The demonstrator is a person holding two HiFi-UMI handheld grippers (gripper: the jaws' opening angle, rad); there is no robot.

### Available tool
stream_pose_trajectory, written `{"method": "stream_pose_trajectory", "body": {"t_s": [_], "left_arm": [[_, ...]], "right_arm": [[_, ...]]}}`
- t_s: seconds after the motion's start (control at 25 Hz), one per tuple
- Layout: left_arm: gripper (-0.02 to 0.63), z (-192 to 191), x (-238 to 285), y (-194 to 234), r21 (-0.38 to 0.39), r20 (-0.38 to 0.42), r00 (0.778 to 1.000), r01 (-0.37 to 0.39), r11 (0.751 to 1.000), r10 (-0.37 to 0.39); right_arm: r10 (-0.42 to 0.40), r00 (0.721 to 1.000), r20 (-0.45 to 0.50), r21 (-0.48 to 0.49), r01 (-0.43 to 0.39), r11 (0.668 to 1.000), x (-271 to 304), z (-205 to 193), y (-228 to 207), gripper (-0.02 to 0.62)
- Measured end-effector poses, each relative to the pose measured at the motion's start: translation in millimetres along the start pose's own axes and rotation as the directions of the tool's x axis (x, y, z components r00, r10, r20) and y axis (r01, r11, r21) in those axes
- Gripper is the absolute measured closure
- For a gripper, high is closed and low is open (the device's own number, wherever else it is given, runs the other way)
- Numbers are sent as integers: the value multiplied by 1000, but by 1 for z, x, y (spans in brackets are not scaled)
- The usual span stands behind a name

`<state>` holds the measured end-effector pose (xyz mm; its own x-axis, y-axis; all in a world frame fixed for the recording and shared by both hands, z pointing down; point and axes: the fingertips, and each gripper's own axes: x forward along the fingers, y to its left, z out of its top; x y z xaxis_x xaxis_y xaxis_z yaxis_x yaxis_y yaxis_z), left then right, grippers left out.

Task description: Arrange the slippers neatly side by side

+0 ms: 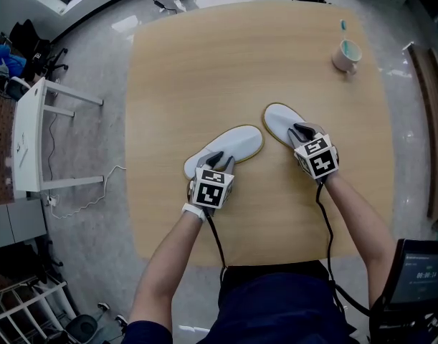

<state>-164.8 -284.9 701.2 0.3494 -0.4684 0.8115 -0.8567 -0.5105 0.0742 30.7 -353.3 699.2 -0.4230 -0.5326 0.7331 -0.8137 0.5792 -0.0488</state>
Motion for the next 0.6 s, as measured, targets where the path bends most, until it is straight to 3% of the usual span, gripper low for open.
{"method": "stream_pose_trajectory", "body": {"t_s": [0.32, 0.6], "left_arm": [[483, -5, -8, -7, -168, -12, 998, -69, 983, 68], [490, -15, -21, -11, -270, -37, 996, -87, 959, 80]], "right_arm": [[-91, 996, -3, 77, 91, 993, -7, -11, 5, 514], [-100, 995, -13, 211, 101, 972, -14, -26, 14, 522]]}}
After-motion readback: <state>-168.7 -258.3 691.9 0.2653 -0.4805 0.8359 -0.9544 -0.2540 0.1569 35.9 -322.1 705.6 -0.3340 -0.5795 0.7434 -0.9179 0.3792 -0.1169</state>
